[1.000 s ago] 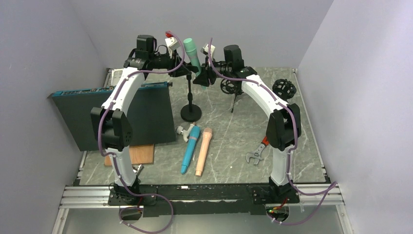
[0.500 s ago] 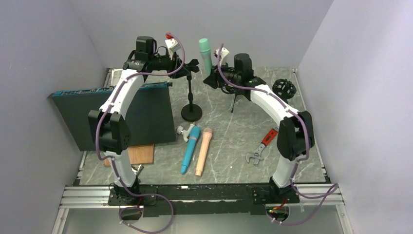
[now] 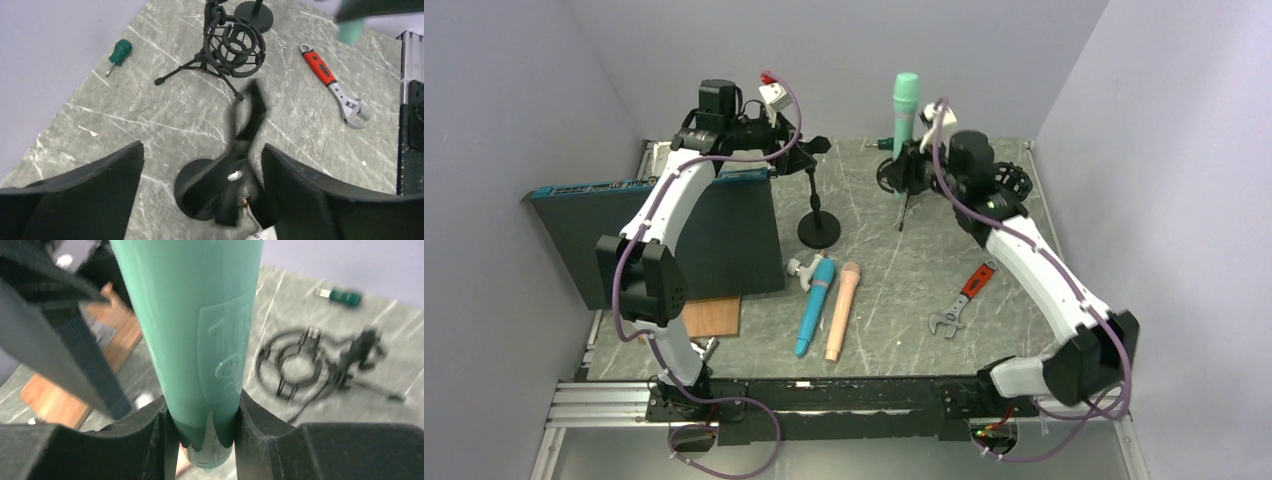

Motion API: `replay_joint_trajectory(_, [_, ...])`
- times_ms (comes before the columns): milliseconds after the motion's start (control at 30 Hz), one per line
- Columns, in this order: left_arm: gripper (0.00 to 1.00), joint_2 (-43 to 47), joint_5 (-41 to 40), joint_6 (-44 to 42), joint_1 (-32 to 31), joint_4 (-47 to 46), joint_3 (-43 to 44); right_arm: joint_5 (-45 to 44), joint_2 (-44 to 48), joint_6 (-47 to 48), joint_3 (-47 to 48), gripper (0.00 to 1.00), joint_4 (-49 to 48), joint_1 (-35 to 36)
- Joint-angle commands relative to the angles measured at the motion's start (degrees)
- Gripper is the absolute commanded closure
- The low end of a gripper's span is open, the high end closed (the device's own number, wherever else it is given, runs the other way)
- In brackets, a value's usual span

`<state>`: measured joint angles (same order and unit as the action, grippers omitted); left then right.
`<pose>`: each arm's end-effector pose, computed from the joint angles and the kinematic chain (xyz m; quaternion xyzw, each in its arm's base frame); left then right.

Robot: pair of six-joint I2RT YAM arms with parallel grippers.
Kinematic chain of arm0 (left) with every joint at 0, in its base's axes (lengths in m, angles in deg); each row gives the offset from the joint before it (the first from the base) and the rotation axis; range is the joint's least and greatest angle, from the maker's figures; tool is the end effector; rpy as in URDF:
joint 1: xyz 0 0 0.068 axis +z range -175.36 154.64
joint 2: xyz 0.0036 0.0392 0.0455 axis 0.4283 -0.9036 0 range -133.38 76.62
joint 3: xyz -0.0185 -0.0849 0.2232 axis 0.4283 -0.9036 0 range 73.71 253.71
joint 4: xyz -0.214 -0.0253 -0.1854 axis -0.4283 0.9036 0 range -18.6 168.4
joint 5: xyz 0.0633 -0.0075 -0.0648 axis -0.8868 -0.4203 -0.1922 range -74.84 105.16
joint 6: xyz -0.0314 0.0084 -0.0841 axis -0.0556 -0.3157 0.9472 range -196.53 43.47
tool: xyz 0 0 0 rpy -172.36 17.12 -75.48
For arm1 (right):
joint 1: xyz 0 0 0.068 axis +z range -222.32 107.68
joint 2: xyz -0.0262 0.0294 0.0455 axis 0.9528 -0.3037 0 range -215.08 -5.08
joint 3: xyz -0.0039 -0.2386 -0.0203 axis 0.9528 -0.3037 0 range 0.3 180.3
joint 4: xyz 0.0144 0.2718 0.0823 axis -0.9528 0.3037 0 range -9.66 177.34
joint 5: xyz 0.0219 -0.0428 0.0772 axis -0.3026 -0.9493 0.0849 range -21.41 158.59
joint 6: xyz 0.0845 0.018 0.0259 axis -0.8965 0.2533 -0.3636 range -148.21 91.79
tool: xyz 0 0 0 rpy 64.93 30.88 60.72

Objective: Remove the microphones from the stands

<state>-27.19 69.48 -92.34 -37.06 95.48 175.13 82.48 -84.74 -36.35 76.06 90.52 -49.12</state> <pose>0.4319 -0.1563 0.3312 0.4133 0.6776 -0.3710 0.4821 0.3594 0.1752 0.3439 -0.1762 0.7661 0.2567 0.5623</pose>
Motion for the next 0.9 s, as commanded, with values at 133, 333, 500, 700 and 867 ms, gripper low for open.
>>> replay_joint_trajectory(133, [0.01,6.33,-4.61,2.69,0.04,-2.48,-0.51,-2.64,17.17,-13.46,-23.05,1.0,7.71,7.54])
replay_joint_trajectory(333, [0.01,9.74,-9.19,8.22,-0.31,-1.23,-0.97,0.03,20.35,-31.22,-34.93,1.0,5.4,11.79])
replay_joint_trajectory(500, [0.01,14.37,-16.49,14.79,-1.46,-1.27,-4.72,2.26,18.02,-47.43,-44.1,1.0,-3.95,15.11])
replay_joint_trajectory(700, [0.01,17.12,-24.88,25.19,-2.14,2.33,-5.47,1.79,12.42,-54.46,-48.5,0.98,-5.82,15.99])
replay_joint_trajectory(867, [0.01,16.91,-25.13,23.39,-3.78,3.93,-4.12,4.33,5.39,-54.02,-47.77,0.87,-9.32,17.79])
